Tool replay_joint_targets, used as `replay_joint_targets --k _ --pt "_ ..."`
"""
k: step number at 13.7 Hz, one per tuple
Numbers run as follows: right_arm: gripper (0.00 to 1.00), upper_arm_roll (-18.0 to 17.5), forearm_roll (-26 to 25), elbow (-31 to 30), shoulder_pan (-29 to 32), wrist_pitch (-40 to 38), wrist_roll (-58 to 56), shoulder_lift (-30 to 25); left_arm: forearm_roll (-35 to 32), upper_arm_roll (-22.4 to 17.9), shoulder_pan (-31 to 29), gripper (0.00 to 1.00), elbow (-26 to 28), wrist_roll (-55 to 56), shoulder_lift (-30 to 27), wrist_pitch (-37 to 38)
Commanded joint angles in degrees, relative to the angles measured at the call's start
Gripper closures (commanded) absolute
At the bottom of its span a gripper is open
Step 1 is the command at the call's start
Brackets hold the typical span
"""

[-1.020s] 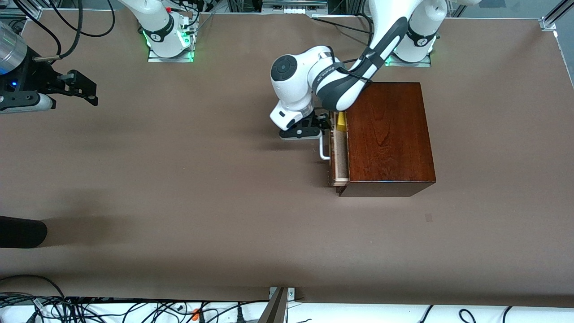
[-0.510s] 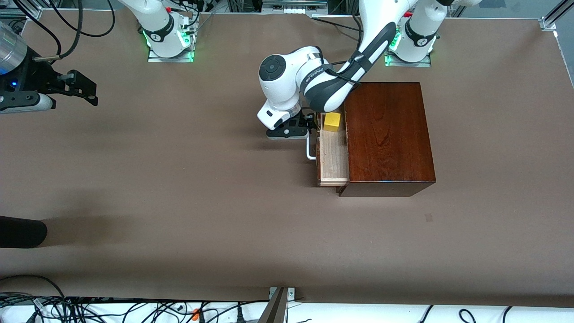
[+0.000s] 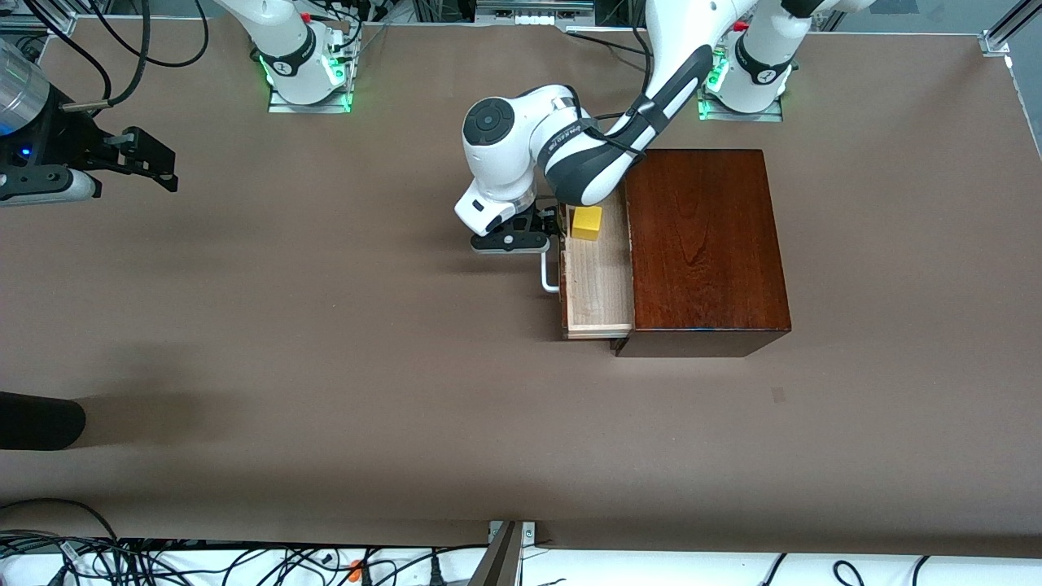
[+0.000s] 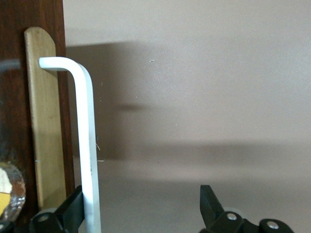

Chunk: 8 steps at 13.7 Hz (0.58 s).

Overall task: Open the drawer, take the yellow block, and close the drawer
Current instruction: 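Pull the drawer open by its handle with the left gripper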

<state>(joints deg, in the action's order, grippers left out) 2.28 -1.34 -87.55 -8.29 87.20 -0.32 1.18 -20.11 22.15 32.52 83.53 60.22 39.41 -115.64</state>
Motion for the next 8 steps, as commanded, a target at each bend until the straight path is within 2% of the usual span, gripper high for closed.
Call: replay_joint_targets --k 1,2,4,6,8 --pt "0.0 0.01 0.99 0.98 0.21 -0.45 0.15 0.4 0.87 0.0 0.62 0.0 -2.76 -0.36 -0.12 0.85" --pt "0.0 0.01 0.99 1.07 0.21 -0.45 0.15 0.4 0.87 0.08 0.36 0.0 -2.93 -0.62 -1.08 1.29" --pt "0.0 0.01 0.99 1.07 0.21 -0.45 0.15 0.4 1.13 0.26 0.09 0.0 -3.37 -0.98 -3.28 7.58" --pt "0.0 0.01 0.99 1.07 0.21 -0.45 0.15 0.4 2.09 0.17 -0.08 0.0 -6.26 -4.21 -5.21 14.0" --pt "0.0 0.01 0.99 0.98 0.21 -0.45 0.15 0.4 5.16 0.17 -2.97 0.0 -9.07 -10.43 -7.32 21.12"
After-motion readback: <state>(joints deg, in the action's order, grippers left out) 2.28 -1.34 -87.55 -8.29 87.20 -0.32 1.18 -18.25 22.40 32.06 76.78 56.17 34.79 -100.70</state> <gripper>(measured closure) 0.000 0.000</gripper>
